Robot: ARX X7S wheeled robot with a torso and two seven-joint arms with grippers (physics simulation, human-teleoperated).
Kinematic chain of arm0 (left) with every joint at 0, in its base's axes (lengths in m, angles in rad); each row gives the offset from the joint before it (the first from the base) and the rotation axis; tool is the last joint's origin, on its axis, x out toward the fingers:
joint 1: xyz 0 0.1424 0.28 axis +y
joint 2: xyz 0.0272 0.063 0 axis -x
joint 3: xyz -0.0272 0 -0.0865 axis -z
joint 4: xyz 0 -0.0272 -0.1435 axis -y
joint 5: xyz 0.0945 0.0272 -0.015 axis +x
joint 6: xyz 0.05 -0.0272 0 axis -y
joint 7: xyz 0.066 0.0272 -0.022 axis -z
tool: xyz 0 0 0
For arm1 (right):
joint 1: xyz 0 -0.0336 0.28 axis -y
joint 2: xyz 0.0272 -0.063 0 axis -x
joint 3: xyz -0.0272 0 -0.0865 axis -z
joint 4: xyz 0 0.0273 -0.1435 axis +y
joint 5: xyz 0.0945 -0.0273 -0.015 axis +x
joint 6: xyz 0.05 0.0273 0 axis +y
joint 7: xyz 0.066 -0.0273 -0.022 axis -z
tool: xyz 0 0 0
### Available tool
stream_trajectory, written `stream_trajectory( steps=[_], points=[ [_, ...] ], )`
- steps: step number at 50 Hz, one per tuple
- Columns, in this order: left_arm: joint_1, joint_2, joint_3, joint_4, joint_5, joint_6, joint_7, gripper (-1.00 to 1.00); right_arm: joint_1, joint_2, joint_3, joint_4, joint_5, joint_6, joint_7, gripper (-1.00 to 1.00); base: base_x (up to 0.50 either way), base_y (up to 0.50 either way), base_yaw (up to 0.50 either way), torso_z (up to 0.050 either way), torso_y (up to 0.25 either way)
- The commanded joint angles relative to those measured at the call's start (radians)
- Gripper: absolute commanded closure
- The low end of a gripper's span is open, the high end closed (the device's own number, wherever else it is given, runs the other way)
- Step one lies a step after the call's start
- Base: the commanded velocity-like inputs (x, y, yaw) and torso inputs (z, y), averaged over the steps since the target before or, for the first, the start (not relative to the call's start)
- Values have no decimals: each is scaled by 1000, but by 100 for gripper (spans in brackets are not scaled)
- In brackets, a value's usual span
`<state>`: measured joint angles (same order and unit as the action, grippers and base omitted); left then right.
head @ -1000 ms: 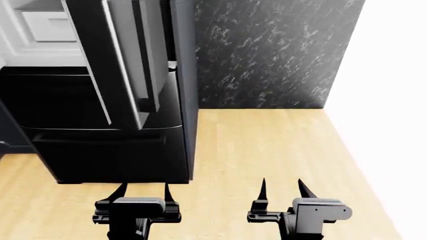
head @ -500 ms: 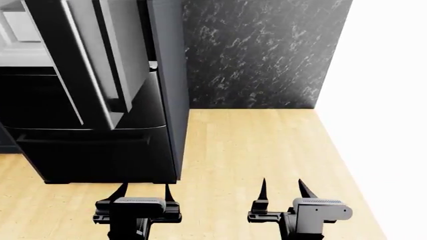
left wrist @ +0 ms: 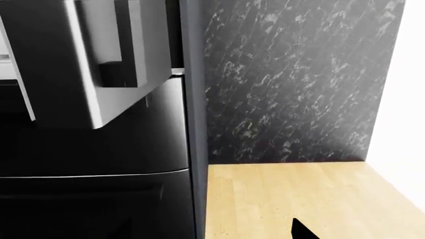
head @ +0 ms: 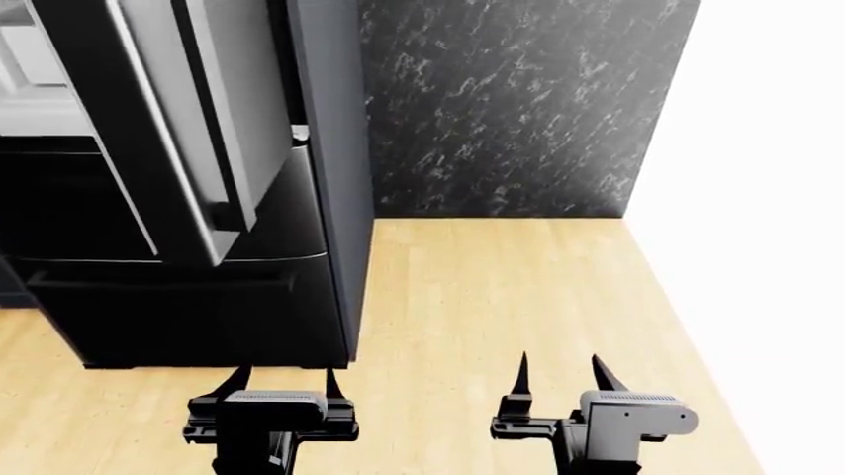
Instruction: Close the fridge doors
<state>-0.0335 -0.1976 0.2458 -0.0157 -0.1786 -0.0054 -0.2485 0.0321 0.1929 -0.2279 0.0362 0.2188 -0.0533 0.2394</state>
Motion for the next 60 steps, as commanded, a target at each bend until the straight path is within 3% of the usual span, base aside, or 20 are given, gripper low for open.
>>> stream_trajectory(
  steps=[1,60],
  points=[
    [-1,-5,5,2,-5,-3,-5,-100,3,3,-2,5,6,-1,7,-100,172,-27,0,0,0],
    [-8,-22,32,-4,-21,6,-28,-100,6,21,-24,-6,28,1,39,-100,192,-84,0,0,0]
  ],
)
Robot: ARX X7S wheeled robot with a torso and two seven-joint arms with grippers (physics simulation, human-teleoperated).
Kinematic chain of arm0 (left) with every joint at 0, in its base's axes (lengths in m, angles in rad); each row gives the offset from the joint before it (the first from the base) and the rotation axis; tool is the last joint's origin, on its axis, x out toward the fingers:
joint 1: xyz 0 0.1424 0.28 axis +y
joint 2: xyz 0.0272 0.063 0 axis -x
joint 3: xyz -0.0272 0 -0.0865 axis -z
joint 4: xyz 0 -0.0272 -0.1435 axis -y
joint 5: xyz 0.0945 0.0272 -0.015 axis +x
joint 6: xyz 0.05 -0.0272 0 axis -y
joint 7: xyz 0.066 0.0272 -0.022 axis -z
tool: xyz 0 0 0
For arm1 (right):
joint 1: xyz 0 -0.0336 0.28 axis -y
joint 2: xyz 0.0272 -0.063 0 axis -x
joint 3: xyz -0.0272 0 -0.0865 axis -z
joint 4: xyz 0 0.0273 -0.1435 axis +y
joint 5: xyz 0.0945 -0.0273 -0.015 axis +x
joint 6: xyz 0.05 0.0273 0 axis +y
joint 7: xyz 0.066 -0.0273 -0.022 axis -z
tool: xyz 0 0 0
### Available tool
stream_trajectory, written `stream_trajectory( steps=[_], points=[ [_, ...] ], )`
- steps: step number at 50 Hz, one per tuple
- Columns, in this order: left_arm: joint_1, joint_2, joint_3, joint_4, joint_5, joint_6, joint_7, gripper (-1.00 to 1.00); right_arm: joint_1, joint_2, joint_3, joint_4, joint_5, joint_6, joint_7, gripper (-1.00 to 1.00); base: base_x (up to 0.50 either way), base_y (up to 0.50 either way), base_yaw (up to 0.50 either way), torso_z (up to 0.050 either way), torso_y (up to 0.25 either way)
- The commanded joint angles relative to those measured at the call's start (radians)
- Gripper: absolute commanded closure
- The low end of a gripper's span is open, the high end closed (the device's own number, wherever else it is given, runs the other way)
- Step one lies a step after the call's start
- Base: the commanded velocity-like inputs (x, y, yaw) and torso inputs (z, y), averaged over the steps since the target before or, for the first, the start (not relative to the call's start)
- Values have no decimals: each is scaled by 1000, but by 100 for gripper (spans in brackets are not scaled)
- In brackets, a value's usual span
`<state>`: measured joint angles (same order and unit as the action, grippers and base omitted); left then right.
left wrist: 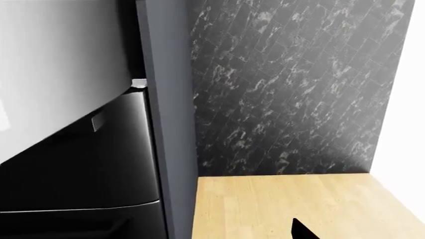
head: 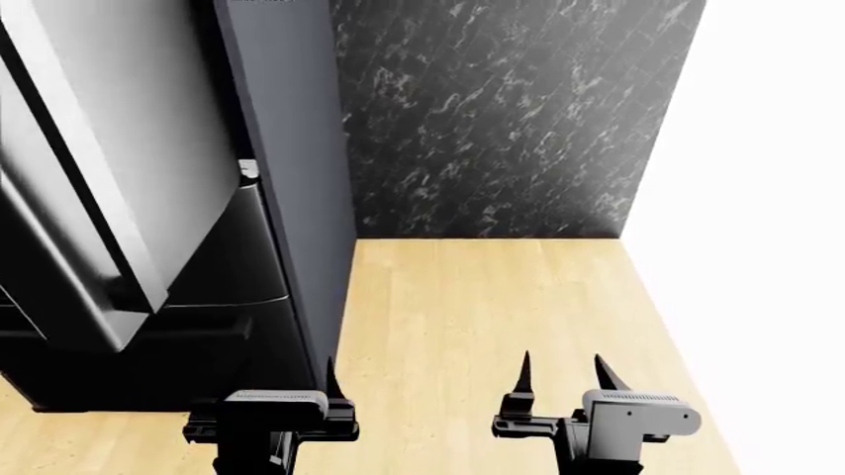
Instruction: Close the fridge doors
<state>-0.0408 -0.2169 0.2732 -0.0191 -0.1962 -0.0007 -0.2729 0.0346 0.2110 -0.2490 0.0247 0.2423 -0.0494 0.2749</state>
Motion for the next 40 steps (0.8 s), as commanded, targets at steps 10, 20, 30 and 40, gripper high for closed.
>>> stream_trajectory(
  steps=[10,20,30,40],
  points=[
    [-2,-6,8,1,-6,-2,-8,-100,2,5,-8,0,6,1,11,-100,221,-92,0,0,0],
    [-2,-9,12,2,-9,-1,-13,-100,0,8,-12,-4,9,0,15,-100,221,-93,0,0,0],
    [-2,-12,15,2,-12,1,-16,-100,2,11,-15,-1,13,-4,17,-100,225,-92,0,0,0],
    [-3,-15,19,2,-15,2,-19,-100,5,14,-18,5,17,-7,19,-100,224,-92,0,0,0]
  ],
)
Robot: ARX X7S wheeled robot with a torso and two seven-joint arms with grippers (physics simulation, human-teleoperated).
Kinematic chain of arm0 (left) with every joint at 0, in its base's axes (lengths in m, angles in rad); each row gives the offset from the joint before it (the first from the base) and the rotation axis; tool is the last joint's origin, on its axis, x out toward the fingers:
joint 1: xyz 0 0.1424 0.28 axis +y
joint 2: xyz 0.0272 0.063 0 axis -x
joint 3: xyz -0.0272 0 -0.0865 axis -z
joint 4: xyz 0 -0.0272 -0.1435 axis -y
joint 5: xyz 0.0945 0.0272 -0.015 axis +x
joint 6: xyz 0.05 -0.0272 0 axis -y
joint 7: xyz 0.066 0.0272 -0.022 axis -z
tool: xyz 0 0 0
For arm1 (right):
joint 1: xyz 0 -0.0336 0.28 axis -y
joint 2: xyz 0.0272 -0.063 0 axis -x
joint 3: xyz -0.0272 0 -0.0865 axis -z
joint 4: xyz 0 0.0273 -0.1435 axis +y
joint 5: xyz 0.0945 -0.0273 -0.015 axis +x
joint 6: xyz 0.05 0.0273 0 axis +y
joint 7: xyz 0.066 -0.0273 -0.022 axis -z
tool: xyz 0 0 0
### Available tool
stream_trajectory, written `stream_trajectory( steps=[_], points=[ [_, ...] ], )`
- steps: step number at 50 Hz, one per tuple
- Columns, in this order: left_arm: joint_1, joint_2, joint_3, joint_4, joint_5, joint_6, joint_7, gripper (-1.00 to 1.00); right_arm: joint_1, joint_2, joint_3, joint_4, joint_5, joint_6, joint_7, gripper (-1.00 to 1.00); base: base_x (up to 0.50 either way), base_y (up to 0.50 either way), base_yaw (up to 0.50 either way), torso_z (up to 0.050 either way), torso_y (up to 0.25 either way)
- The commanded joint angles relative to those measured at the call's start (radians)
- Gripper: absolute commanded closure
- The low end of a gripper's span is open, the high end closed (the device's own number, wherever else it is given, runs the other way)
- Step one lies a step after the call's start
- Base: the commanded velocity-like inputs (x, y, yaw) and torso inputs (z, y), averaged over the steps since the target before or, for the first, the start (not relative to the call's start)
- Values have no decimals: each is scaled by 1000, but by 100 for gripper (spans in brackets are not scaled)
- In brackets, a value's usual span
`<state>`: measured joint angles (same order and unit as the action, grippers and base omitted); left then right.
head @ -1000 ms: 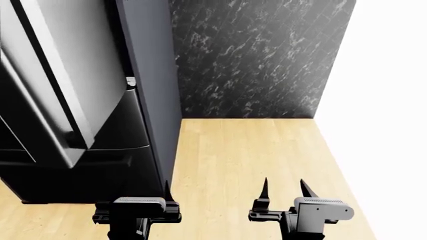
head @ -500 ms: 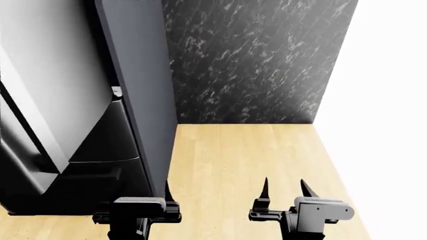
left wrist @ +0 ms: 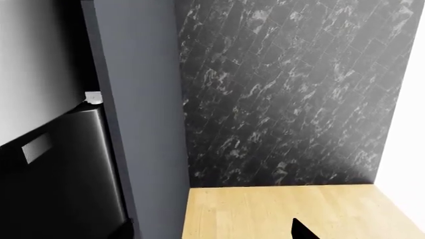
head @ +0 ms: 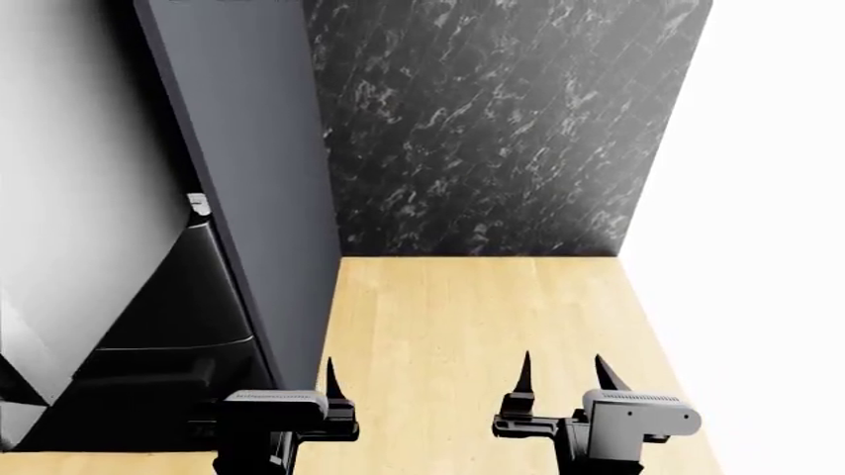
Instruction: Close the fridge doors
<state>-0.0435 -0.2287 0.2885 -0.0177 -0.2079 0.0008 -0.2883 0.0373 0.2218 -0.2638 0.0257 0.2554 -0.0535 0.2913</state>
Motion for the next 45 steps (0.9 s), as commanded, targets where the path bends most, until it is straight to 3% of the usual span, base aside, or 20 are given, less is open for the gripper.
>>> stream_trajectory(
  steps=[1,45],
  points=[
    [-1,-3,4,0,-3,1,-4,-100,3,3,-3,5,5,-4,2,-100,223,-94,0,0,0],
    [-5,-15,19,-1,-16,6,-17,-100,9,14,-19,16,13,-11,17,-100,224,-88,0,0,0]
  ],
)
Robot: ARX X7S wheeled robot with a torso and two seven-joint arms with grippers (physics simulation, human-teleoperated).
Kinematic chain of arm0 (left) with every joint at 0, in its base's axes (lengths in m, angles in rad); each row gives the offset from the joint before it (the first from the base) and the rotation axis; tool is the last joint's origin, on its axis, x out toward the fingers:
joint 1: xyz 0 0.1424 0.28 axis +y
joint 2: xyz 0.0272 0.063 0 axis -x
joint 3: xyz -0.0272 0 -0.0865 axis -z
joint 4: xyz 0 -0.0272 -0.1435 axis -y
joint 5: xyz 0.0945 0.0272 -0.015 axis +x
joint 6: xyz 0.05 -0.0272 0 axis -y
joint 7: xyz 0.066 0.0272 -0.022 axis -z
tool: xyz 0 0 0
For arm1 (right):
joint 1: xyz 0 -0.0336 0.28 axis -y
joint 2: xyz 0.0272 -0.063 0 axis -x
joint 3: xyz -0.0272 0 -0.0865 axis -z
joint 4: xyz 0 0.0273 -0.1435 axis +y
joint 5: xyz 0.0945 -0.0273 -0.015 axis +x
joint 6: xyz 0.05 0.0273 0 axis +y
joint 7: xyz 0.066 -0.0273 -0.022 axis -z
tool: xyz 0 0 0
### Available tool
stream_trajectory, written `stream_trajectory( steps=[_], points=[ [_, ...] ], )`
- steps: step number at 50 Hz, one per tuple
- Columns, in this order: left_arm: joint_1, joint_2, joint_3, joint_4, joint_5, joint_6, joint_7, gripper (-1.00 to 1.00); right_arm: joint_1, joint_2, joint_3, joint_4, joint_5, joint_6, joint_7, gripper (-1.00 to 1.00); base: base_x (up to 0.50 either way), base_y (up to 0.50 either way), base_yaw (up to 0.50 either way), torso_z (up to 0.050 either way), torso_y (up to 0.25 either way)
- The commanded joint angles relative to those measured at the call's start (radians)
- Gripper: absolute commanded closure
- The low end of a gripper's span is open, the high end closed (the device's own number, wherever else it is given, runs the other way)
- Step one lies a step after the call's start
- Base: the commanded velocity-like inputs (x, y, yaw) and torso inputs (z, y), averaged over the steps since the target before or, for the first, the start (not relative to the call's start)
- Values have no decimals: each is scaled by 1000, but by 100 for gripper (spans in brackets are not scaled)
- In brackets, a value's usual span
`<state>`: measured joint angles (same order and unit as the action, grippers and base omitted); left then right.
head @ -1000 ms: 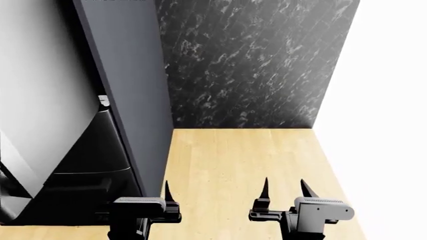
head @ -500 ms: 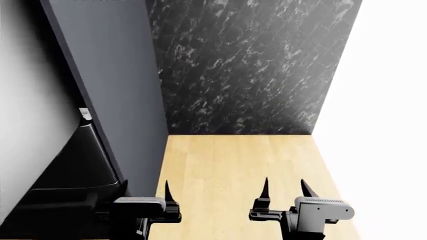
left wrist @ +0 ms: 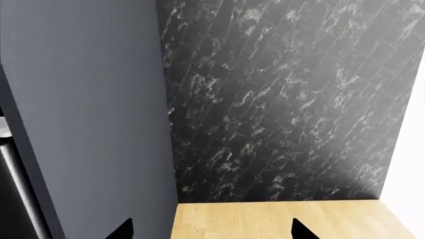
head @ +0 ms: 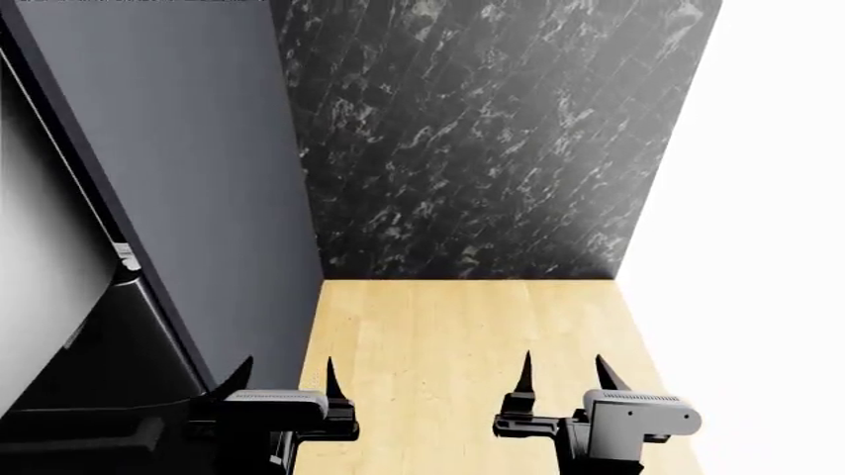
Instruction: Close the fridge doors
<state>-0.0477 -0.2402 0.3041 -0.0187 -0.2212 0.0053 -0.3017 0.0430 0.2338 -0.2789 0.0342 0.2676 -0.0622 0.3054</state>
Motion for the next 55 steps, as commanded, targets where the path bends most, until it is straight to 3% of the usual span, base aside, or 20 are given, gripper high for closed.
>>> stream_trajectory(
  steps=[1,21,55],
  points=[
    [-1,-4,4,0,-3,1,-4,-100,4,2,-4,9,1,-3,3,-100,113,0,0,0,0],
    [-3,-9,12,-1,-9,3,-11,-100,3,8,-11,9,4,-15,9,-100,0,14,0,0,0],
    [-6,-18,24,-2,-19,7,-21,-100,6,17,-25,12,14,-22,15,-100,0,267,0,0,0]
  ],
)
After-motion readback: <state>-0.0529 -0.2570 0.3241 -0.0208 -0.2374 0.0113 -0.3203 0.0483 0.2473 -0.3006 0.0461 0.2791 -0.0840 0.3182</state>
